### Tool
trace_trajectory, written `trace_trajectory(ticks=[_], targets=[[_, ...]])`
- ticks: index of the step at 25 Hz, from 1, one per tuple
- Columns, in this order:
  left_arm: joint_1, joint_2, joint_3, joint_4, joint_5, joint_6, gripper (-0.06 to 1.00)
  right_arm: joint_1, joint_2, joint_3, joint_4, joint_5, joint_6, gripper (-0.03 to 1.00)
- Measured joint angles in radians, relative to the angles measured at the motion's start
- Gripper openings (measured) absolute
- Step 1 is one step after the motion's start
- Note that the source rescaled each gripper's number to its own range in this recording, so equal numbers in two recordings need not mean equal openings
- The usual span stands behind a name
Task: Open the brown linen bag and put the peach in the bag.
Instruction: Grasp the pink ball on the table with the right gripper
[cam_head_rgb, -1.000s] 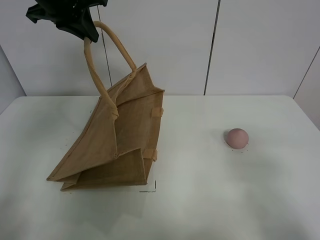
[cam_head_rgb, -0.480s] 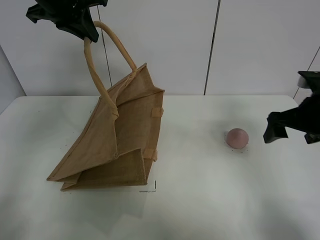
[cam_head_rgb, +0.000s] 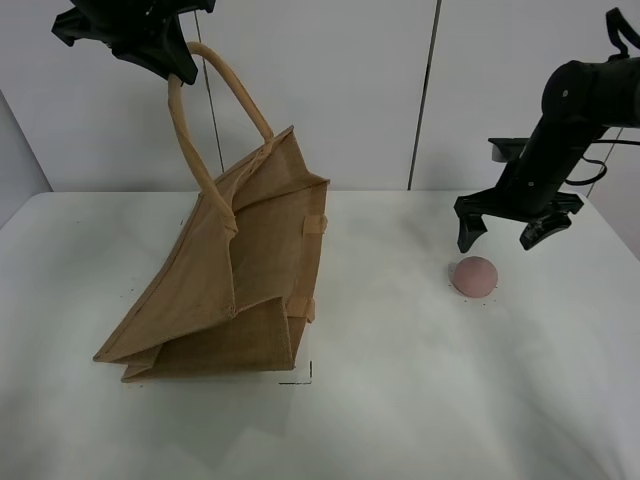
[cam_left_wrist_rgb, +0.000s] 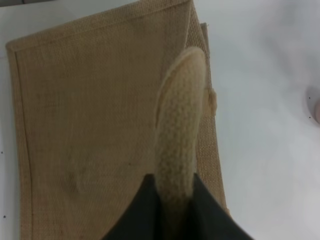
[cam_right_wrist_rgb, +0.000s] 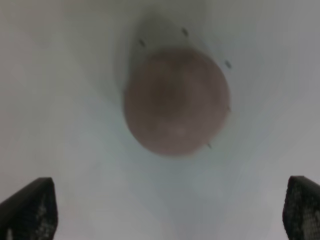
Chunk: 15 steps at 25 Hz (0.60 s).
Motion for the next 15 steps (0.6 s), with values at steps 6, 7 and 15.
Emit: trace_trajectory(ticks=[6,7,15], targets=[[0.000,0.000,0.000,0.000,0.000,0.001,0.00,0.001,0.078,-0.058,-0.016,-0.003,0.022,1.00],[0.000,0.000,0.000,0.000,0.000,0.001,0.00,0.001,0.090,-0.058,-0.016,-0.006,0.023,1.00],[0.000,0.000,0.000,0.000,0.000,0.001,0.00,0.001,0.199,-0.059,-0.017,-0.094,0.023,1.00]])
